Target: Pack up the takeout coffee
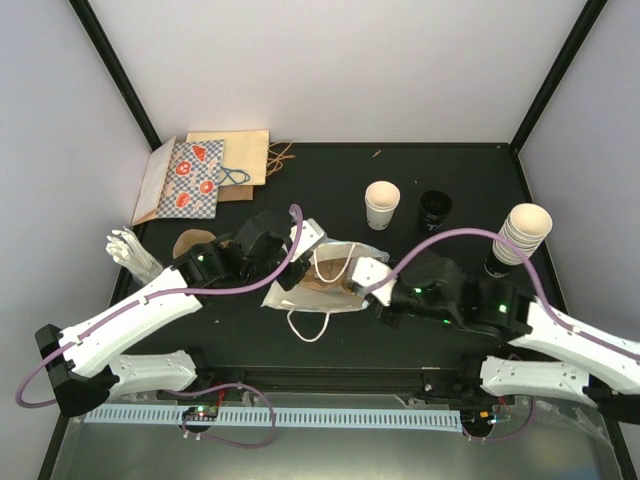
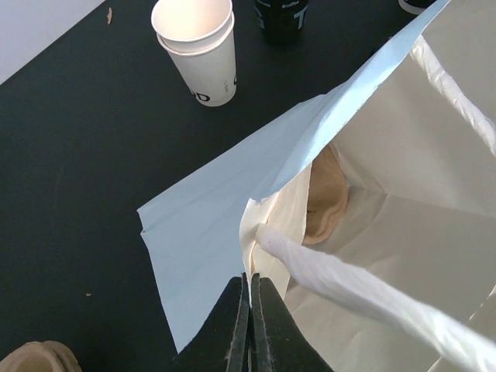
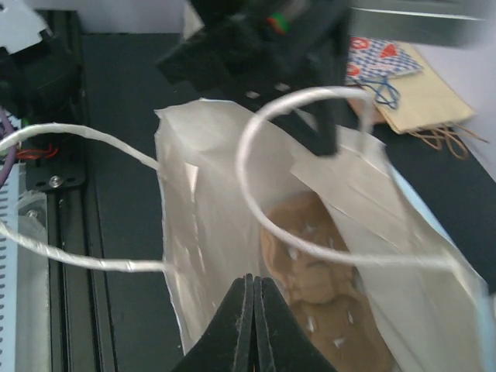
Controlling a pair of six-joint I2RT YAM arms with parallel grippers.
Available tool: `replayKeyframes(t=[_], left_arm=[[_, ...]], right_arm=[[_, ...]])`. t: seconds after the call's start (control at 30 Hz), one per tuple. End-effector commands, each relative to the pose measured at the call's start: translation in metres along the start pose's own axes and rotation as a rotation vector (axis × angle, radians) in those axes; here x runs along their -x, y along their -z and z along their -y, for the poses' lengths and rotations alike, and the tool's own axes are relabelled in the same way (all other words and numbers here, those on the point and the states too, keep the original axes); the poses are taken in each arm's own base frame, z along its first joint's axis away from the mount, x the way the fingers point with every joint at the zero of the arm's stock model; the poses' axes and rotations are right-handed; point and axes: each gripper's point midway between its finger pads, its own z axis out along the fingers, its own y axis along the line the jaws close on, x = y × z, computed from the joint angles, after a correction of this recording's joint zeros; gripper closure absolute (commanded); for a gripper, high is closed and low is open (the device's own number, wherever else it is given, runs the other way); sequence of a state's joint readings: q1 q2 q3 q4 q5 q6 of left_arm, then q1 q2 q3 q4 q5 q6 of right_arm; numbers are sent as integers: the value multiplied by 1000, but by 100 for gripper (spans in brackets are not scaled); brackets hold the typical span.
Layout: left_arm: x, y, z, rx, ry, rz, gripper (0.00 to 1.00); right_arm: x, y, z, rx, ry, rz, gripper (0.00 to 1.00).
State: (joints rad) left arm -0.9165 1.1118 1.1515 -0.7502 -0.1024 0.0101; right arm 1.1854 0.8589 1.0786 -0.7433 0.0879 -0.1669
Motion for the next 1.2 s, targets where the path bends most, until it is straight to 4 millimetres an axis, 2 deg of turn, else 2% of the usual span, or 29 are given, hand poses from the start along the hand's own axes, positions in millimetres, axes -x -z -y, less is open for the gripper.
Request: replayKeyframes(t=[0.0, 0.13, 0.27, 0.47, 0.73, 0.9, 1.0, 1.17], left_arm=[[0, 7, -2, 0, 12, -14, 98], [0, 10, -3, 5, 11, -15, 98], [1, 14, -5, 15, 3, -13, 99], [5, 20, -6, 15, -12, 17, 99], [3, 26, -7, 22, -9, 19, 99], [3, 28, 0, -21, -8, 30, 98], [4, 26, 8, -69, -8, 39, 98], [4, 20, 17, -115, 14, 30, 98]], right_arm=[[14, -20, -11, 21, 112, -8, 99], [-3, -43, -5, -41, 112, -105, 99], [-30, -55, 2, -100, 86, -208, 99], [-53, -52, 6, -137, 94, -256, 99], [-81, -47, 9, -145, 201, -356, 99], [-97, -46, -2, -68, 326, -394, 99], [-101, -49, -7, -46, 392, -403, 99], [-97, -55, -12, -45, 470, -394, 99]])
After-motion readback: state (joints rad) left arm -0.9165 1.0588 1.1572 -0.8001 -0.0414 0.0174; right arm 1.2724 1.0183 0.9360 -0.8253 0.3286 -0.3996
